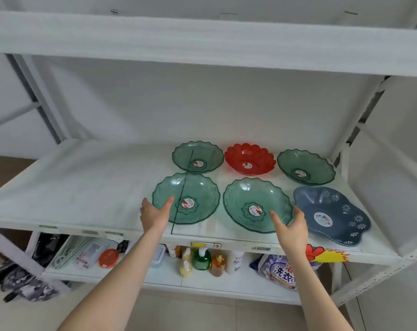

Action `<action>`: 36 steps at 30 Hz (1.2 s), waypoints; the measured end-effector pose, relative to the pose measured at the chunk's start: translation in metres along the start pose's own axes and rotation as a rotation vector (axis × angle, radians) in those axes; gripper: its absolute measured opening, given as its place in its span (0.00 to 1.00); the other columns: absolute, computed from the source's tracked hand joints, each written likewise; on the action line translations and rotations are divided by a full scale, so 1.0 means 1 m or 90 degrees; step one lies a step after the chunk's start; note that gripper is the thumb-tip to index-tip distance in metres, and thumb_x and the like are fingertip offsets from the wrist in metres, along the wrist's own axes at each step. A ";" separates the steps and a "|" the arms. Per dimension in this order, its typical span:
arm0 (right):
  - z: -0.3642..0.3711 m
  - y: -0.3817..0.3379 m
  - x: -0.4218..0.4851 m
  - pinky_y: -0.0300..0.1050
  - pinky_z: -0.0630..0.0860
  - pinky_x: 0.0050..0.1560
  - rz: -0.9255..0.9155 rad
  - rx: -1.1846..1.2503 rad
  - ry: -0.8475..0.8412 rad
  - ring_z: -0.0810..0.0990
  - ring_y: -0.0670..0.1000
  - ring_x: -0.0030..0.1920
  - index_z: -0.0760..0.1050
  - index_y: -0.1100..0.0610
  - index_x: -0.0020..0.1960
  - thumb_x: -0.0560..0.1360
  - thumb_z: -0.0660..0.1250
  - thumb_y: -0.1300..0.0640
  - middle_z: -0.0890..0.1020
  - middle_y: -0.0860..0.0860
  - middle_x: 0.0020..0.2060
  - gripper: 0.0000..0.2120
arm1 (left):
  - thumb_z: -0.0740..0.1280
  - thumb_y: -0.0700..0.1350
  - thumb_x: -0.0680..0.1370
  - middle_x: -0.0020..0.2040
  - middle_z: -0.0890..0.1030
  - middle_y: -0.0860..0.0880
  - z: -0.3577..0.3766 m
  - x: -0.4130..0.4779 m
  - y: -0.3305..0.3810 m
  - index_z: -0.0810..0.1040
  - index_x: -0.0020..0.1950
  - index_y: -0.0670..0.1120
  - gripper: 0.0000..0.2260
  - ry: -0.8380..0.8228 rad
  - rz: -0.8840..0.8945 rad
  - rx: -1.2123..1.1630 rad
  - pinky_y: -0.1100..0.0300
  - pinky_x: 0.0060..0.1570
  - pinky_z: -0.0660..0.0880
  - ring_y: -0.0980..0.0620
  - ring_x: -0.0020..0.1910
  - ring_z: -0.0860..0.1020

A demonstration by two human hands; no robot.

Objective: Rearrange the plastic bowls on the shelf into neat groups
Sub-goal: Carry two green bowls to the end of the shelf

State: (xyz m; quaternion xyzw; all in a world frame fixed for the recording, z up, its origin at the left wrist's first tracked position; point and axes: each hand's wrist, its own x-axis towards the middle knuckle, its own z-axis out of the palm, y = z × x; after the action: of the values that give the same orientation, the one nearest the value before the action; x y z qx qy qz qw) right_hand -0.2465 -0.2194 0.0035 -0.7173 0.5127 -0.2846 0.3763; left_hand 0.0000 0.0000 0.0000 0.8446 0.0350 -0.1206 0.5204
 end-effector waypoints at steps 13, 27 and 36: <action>0.039 0.043 0.011 0.50 0.72 0.45 0.155 0.100 0.062 0.78 0.57 0.43 0.64 0.61 0.67 0.70 0.70 0.41 0.79 0.55 0.42 0.36 | 0.69 0.51 0.76 0.62 0.78 0.41 0.026 0.041 -0.043 0.72 0.60 0.42 0.18 -0.127 -0.085 -0.175 0.54 0.42 0.80 0.43 0.41 0.82; 0.045 0.038 0.024 0.46 0.82 0.29 0.210 0.278 -0.020 0.84 0.63 0.31 0.69 0.56 0.56 0.74 0.55 0.69 0.81 0.60 0.49 0.15 | 0.59 0.37 0.81 0.57 0.77 0.39 0.024 0.049 -0.048 0.67 0.61 0.50 0.11 -0.199 -0.098 -0.244 0.56 0.34 0.81 0.42 0.41 0.83; 0.037 0.017 0.010 0.40 0.79 0.25 0.207 0.282 0.012 0.83 0.52 0.25 0.71 0.58 0.58 0.74 0.56 0.69 0.83 0.59 0.45 0.16 | 0.59 0.37 0.81 0.56 0.77 0.40 0.004 0.039 -0.039 0.66 0.67 0.48 0.15 -0.187 -0.109 -0.286 0.56 0.31 0.82 0.42 0.41 0.83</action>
State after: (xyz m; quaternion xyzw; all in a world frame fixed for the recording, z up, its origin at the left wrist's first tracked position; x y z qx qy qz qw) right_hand -0.2229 -0.2234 -0.0303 -0.5228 0.5501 -0.3323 0.5601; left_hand 0.0304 0.0112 -0.0450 0.6752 0.0564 -0.2746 0.6823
